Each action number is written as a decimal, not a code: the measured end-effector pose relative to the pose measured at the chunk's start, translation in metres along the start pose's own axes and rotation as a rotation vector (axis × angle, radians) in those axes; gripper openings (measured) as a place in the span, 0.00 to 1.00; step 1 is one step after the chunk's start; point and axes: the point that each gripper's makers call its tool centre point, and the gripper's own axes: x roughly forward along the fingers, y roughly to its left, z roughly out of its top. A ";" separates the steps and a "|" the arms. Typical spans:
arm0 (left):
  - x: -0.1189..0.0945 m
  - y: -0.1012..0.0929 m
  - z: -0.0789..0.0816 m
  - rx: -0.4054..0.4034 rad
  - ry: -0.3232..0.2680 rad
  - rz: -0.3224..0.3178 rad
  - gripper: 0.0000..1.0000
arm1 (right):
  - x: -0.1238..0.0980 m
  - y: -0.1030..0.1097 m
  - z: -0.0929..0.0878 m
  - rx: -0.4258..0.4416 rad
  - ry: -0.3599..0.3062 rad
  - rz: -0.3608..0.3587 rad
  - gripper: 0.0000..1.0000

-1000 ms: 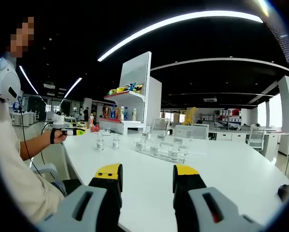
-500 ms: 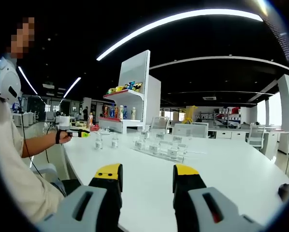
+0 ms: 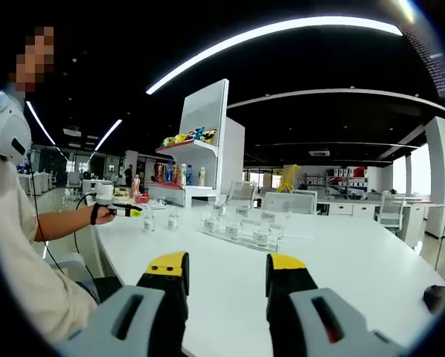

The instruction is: Identify the label on the chemical reagent bottle, grasp the chemical reagent bottle, and place it in the designated position on the reagent rack

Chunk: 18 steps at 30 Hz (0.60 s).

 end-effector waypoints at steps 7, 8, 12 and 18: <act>0.007 0.000 -0.003 -0.005 0.006 -0.004 0.41 | 0.000 0.000 -0.001 0.003 0.001 0.002 0.41; 0.008 -0.001 -0.003 -0.002 0.007 -0.005 0.41 | 0.000 0.000 -0.002 0.003 0.003 0.003 0.41; 0.012 -0.003 -0.003 -0.005 0.012 -0.006 0.41 | 0.001 0.002 -0.005 0.005 0.007 0.013 0.41; 0.017 -0.003 -0.005 -0.027 0.009 0.000 0.41 | 0.003 0.002 -0.017 0.010 0.030 0.018 0.41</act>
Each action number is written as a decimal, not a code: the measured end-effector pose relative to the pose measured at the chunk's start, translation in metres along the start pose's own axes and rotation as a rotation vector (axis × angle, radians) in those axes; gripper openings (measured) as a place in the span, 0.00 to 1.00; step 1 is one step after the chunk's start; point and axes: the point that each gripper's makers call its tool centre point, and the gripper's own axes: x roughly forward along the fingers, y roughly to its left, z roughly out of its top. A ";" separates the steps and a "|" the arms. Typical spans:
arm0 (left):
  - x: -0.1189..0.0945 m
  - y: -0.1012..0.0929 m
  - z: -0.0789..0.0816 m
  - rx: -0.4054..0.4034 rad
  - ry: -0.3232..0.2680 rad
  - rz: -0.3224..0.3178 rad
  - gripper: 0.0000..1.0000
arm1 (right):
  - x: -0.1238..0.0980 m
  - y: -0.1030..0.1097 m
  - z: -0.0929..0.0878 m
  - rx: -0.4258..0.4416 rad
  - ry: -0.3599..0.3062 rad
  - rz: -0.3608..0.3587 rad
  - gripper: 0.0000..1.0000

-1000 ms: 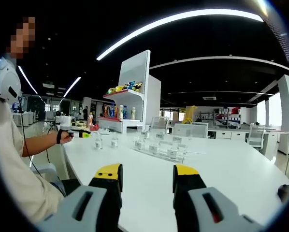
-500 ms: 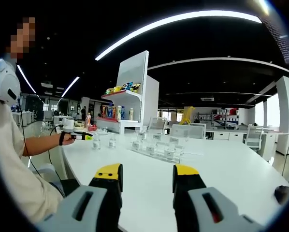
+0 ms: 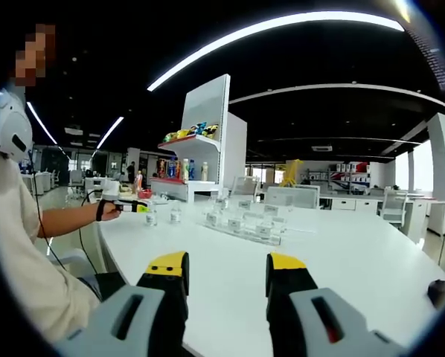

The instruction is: Identify the label on the chemical reagent bottle, grasp the chemical reagent bottle, and place it in the designated position on the reagent rack

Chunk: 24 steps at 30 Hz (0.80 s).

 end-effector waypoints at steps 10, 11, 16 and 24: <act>0.007 0.006 -0.005 0.026 0.028 0.006 0.41 | 0.000 0.001 0.000 0.002 -0.001 0.010 0.41; 0.008 0.005 -0.004 0.028 0.029 0.006 0.41 | 0.000 0.001 -0.001 0.003 -0.001 0.010 0.41; 0.012 0.001 -0.006 0.029 0.036 0.001 0.41 | -0.001 -0.001 -0.001 0.006 0.000 0.002 0.41; 0.017 -0.003 -0.003 0.019 0.027 0.000 0.41 | -0.003 -0.004 0.001 0.007 -0.004 -0.006 0.41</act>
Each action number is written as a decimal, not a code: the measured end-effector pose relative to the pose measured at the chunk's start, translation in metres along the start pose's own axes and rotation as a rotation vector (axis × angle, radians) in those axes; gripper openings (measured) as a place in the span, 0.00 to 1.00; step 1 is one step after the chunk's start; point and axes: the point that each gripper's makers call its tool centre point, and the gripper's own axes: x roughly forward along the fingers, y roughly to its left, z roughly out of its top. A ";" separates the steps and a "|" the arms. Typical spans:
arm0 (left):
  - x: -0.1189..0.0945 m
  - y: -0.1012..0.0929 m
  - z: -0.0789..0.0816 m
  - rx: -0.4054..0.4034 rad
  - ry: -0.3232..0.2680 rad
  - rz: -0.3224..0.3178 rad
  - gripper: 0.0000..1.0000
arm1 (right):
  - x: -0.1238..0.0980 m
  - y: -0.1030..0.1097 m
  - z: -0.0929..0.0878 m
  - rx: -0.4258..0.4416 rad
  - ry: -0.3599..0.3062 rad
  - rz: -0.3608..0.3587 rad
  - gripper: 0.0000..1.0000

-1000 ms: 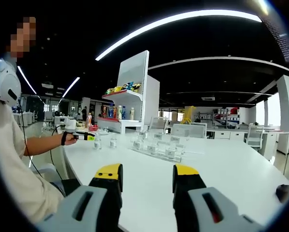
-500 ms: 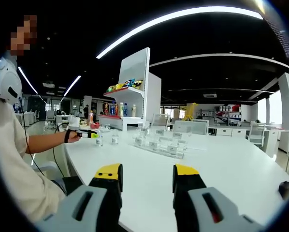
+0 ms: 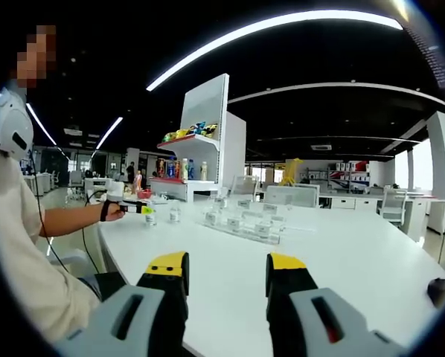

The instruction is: Identify the label on the chemical reagent bottle, grasp the chemical reagent bottle, and place it in the designated position on the reagent rack

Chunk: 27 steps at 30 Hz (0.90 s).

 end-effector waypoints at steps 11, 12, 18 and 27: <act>-0.001 -0.003 0.002 0.015 -0.004 0.009 0.36 | 0.000 -0.002 0.000 0.003 0.000 -0.007 0.41; -0.001 -0.003 0.001 0.016 -0.003 0.009 0.36 | 0.000 -0.003 0.000 0.002 0.000 -0.008 0.41; -0.002 -0.004 0.002 0.002 -0.013 0.014 0.32 | -0.001 -0.004 0.000 0.004 -0.004 -0.014 0.41; -0.002 -0.011 0.006 0.008 -0.030 0.010 0.24 | -0.005 -0.009 0.004 -0.001 -0.010 -0.023 0.41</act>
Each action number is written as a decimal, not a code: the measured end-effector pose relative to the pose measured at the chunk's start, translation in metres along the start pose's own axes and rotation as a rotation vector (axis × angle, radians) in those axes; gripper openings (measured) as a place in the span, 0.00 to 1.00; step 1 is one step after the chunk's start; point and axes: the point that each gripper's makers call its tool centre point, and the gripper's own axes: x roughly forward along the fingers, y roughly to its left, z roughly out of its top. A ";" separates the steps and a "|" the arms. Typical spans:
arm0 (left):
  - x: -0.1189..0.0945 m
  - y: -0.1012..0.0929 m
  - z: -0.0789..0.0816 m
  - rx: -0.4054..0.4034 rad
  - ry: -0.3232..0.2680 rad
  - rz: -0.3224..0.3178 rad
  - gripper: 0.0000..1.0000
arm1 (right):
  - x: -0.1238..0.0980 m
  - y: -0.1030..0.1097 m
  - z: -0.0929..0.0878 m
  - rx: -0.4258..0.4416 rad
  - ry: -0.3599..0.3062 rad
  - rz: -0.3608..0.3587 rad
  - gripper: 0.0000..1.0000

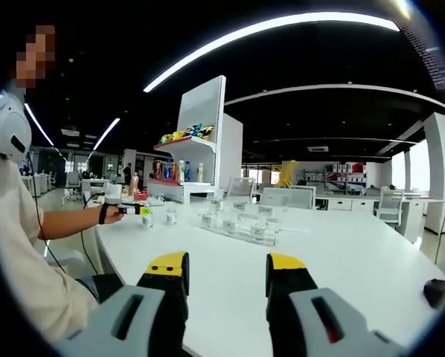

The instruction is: Identify the label on the chemical reagent bottle, grasp the chemical reagent bottle, and place it in the designated position on the reagent rack

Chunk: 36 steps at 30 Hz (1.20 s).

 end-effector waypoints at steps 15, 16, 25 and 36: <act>-0.006 -0.007 0.001 -0.013 -0.005 -0.001 0.22 | 0.001 0.001 -0.007 0.008 0.004 0.002 0.41; -0.006 -0.007 0.001 -0.014 -0.002 -0.002 0.22 | 0.001 0.002 -0.007 0.008 0.003 0.002 0.41; -0.007 -0.006 0.001 -0.013 -0.007 0.004 0.21 | 0.000 0.000 -0.008 0.013 0.000 -0.004 0.41; -0.004 -0.006 0.001 0.007 0.006 0.008 0.20 | -0.001 -0.001 -0.013 0.023 0.007 -0.004 0.40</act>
